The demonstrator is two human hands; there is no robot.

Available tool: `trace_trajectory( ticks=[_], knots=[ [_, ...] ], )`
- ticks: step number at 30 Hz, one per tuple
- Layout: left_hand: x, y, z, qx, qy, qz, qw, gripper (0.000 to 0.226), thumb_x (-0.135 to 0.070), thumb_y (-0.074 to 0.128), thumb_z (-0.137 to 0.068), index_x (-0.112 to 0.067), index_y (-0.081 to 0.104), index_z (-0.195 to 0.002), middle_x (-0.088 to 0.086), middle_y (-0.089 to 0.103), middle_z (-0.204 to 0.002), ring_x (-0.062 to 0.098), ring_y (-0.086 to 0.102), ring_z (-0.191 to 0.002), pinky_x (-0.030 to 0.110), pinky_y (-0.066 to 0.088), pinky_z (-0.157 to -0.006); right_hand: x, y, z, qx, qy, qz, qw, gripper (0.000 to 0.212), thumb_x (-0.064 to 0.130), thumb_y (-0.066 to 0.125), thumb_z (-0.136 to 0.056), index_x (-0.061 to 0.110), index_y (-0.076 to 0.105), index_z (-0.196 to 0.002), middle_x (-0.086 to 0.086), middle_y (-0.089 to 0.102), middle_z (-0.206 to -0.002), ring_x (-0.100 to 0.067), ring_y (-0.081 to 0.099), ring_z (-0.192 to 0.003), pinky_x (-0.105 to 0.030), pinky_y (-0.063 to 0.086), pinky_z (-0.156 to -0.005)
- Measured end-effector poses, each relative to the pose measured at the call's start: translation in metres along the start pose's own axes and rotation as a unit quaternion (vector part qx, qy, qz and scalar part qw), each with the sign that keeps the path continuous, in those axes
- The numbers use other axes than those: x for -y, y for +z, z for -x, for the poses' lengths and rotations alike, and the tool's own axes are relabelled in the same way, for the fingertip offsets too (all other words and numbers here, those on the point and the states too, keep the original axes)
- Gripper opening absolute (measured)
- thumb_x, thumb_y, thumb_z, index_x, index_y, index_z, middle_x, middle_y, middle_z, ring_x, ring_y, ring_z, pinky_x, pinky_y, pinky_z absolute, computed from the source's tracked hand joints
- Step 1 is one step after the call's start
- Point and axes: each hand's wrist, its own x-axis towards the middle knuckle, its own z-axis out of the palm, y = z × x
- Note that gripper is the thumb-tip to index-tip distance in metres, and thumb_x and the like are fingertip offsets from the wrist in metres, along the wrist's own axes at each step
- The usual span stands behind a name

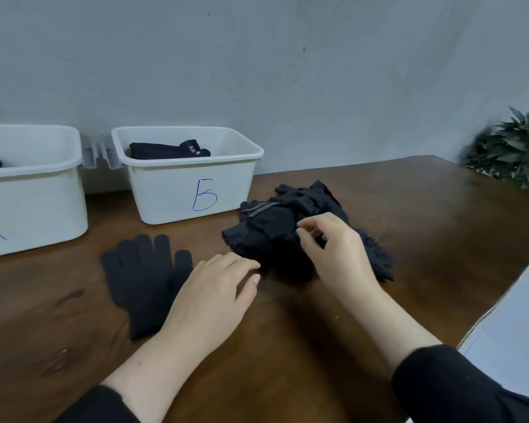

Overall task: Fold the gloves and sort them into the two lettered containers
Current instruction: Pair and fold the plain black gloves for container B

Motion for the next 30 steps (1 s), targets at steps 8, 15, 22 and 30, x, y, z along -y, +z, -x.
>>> trace_trajectory(
  ticks=[8, 15, 22, 30],
  knots=[
    [0.003, 0.000, 0.001, 0.024, -0.006, -0.020, 1.000, 0.035, -0.043, 0.039, -0.103, -0.035, 0.056, -0.133, -0.023, 0.056, -0.125, -0.001, 0.047, -0.116, 0.022, 0.035, -0.102, -0.059, -0.017, -0.008, 0.081, 0.210, 0.145, 0.964, 0.053, 0.041, 0.066, -0.095, 0.019, 0.053, -0.141, -0.005, 0.057, -0.132, -0.028, 0.057, -0.118, -0.048, 0.053, -0.098],
    [0.006, -0.001, 0.002, 0.027, -0.008, -0.016, 0.999, 0.035, -0.043, 0.040, -0.102, -0.035, 0.058, -0.131, -0.023, 0.056, -0.125, 0.000, 0.047, -0.117, 0.027, 0.038, -0.106, -0.059, -0.034, -0.008, -0.012, 0.230, 0.071, 0.971, 0.019, 0.026, 0.053, -0.103, 0.018, 0.067, -0.113, -0.001, 0.069, -0.094, -0.011, 0.061, -0.071, -0.027, 0.046, -0.059],
    [0.008, -0.004, 0.003, 0.007, -0.008, -0.020, 1.000, 0.035, -0.044, 0.040, -0.102, -0.037, 0.058, -0.130, -0.023, 0.056, -0.125, -0.001, 0.047, -0.117, 0.025, 0.037, -0.106, 0.005, -0.094, -0.034, -0.153, 0.157, -0.137, 0.966, 0.015, 0.023, 0.057, -0.099, 0.021, 0.068, -0.090, 0.004, 0.067, -0.072, -0.006, 0.058, -0.063, -0.021, 0.048, -0.058],
    [0.028, -0.031, 0.017, -0.092, -0.053, 0.057, 0.993, 0.028, -0.040, 0.044, -0.100, -0.029, 0.069, -0.107, -0.021, 0.064, -0.101, 0.000, 0.055, -0.100, 0.026, 0.047, -0.090, 0.068, -0.068, -0.025, 0.067, 0.194, -0.299, 0.932, 0.022, 0.025, 0.057, -0.101, 0.024, 0.075, -0.089, -0.001, 0.074, -0.080, -0.021, 0.068, -0.073, -0.041, 0.056, -0.070]
  ],
)
